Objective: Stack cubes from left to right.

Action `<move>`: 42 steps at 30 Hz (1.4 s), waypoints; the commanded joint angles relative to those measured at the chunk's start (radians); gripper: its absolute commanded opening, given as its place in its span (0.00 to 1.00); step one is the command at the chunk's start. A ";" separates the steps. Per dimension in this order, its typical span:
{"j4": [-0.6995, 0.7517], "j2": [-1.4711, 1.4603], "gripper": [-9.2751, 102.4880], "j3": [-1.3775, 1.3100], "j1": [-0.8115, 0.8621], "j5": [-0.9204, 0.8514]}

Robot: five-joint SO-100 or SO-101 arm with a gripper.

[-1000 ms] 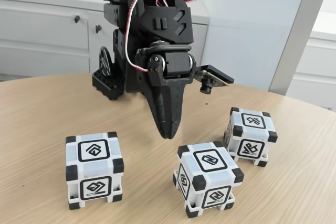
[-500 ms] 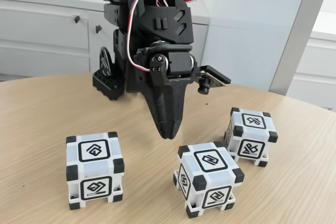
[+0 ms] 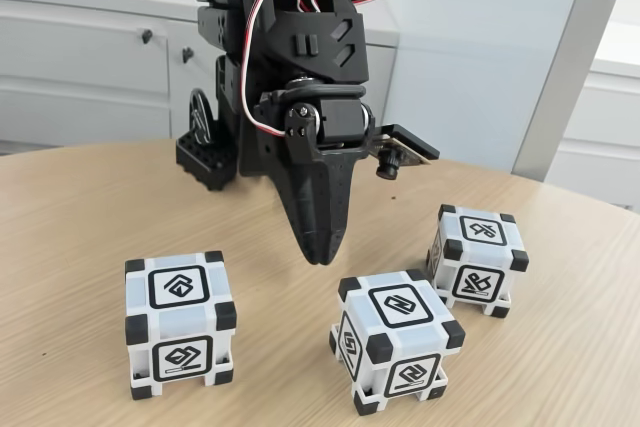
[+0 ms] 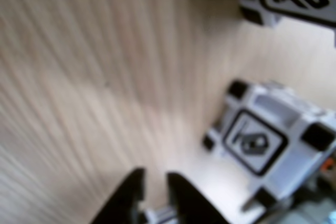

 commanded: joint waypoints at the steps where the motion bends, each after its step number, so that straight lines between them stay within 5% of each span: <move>1: 0.006 0.000 0.08 -0.002 -0.008 -0.006; 12: 0.006 -0.009 0.08 -0.058 -0.008 -0.008; 21: 0.071 -0.023 0.10 -0.454 -0.009 -0.017; 27: 0.089 -0.298 0.14 -0.782 -0.009 -0.026; 42: 0.265 -1.075 0.28 -1.230 -0.058 -0.545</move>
